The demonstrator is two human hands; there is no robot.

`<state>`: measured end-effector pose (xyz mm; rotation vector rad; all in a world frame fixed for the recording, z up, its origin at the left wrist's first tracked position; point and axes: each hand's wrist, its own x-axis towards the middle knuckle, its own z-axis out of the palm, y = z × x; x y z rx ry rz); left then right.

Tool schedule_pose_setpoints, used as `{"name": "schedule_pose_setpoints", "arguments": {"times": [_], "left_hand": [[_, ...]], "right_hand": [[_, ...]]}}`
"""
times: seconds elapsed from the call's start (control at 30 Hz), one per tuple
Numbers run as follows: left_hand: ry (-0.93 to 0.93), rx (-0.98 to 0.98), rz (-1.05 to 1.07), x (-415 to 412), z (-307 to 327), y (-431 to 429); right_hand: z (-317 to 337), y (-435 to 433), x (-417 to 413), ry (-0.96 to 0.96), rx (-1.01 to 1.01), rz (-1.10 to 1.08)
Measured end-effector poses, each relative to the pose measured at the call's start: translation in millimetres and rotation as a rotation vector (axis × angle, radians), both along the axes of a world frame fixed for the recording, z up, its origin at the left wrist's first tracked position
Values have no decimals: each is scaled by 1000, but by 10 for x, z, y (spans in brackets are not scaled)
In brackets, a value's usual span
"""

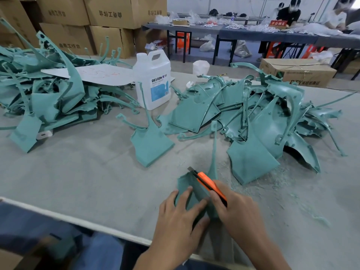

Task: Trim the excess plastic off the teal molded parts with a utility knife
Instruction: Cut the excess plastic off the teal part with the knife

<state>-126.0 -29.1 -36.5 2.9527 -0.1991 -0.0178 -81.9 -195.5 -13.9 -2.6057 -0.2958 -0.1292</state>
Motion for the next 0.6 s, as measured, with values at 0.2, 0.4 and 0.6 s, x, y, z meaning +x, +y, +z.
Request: {"name": "schedule_pose_setpoints", "arguments": {"times": [0.2,0.4,0.6], "left_hand": [[-24,-23,-3,-4,-53,-1],[-1,-39,14,-30,2,-36],[-69,-459,41,-69,-108,-176]], "right_hand": [[52,4,-33,0,6,36],[52,-67,-64,-24,45,-8],[45,-132,-179,28,172,-122]]}}
